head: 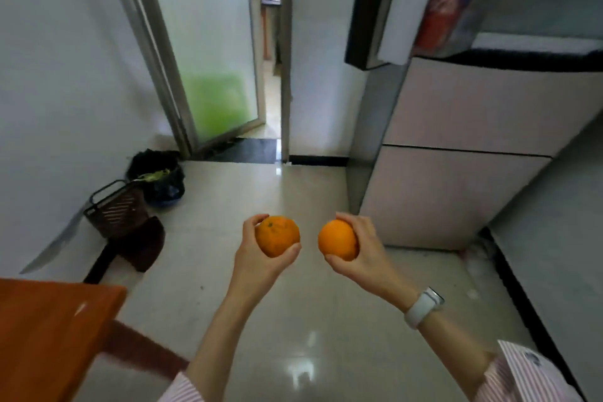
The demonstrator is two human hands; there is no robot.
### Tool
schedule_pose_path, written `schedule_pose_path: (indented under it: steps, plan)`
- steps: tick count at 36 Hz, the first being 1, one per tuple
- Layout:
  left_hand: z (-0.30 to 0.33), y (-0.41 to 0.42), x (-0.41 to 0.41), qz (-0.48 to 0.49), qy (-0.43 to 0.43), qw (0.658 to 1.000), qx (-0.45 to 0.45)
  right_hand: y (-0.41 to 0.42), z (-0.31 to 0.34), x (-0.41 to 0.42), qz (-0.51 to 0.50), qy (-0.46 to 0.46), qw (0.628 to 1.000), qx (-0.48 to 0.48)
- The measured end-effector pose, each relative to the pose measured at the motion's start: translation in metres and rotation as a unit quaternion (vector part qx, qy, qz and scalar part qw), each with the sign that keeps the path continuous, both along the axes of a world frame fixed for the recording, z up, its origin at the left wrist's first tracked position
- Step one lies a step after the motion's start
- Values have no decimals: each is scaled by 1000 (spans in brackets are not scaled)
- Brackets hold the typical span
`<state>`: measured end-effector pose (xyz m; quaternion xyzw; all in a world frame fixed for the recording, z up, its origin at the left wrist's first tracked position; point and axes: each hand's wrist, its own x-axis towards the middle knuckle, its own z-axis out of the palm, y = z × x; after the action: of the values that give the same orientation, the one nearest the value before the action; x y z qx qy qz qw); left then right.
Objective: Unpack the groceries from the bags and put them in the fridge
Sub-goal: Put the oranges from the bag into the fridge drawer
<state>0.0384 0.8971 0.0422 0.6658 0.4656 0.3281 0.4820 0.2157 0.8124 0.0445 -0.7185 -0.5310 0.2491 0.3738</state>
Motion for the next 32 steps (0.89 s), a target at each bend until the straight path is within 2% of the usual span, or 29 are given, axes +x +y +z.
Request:
schedule_pose_path:
  steps: [6,10,14,21,29,32]
  plan:
    - [5,-54,222,-169,-12,985,19,-105,16,186,-185,6,983,13]
    - [20,-87,324,-250,-22,968,29,-157,34,268,-251,15,968,19]
    - [54,-89,416,-301,-26,948,99,-174,58,351,-279,-11,959,41]
    - [133,-40,547,-331,-73,920,199,-137,115,473,-307,-48,942,125]
    - [230,64,676,-258,-161,915,265,-41,198,610,-275,-124,933,199]
    - [269,111,716,-221,-159,916,295,-1,235,659,-263,-144,930,213]
